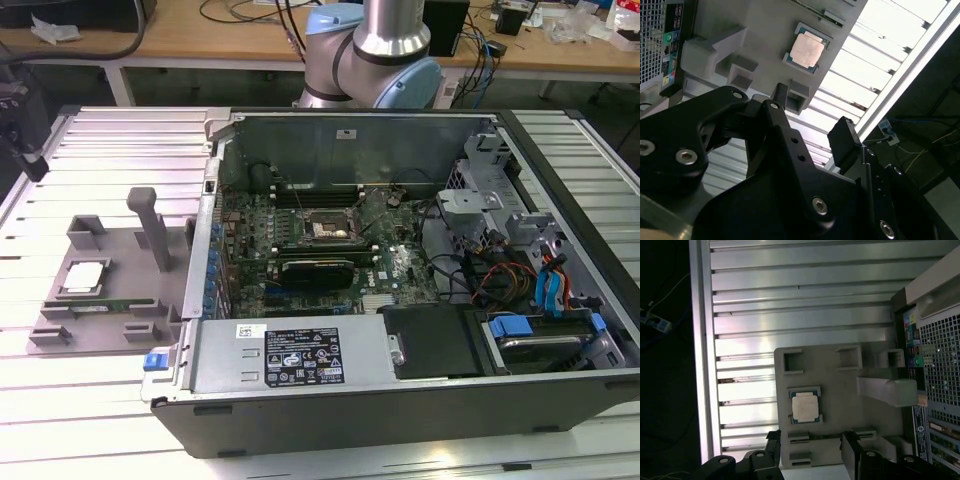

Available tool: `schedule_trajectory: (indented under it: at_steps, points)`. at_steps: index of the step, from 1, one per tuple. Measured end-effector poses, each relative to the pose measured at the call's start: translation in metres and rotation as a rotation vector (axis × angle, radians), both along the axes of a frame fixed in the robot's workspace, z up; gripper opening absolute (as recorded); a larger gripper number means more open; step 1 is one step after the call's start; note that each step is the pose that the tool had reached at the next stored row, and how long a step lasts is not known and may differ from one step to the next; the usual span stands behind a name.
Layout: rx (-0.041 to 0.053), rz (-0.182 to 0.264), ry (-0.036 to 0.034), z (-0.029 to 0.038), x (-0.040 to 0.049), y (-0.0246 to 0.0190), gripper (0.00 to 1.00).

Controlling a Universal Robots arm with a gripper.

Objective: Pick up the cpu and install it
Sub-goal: 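Pick up the cpu and move it towards the insertion slot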

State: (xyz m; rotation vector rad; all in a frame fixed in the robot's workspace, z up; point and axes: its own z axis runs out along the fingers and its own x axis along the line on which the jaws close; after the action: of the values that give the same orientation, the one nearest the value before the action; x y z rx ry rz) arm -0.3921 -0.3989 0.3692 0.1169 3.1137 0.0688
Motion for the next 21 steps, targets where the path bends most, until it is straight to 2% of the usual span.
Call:
schedule_trajectory:
  at_steps: [21]
  points:
    - [0.0000,0.000,-0.0001,-0.0099,0.0000,0.0000,0.60]
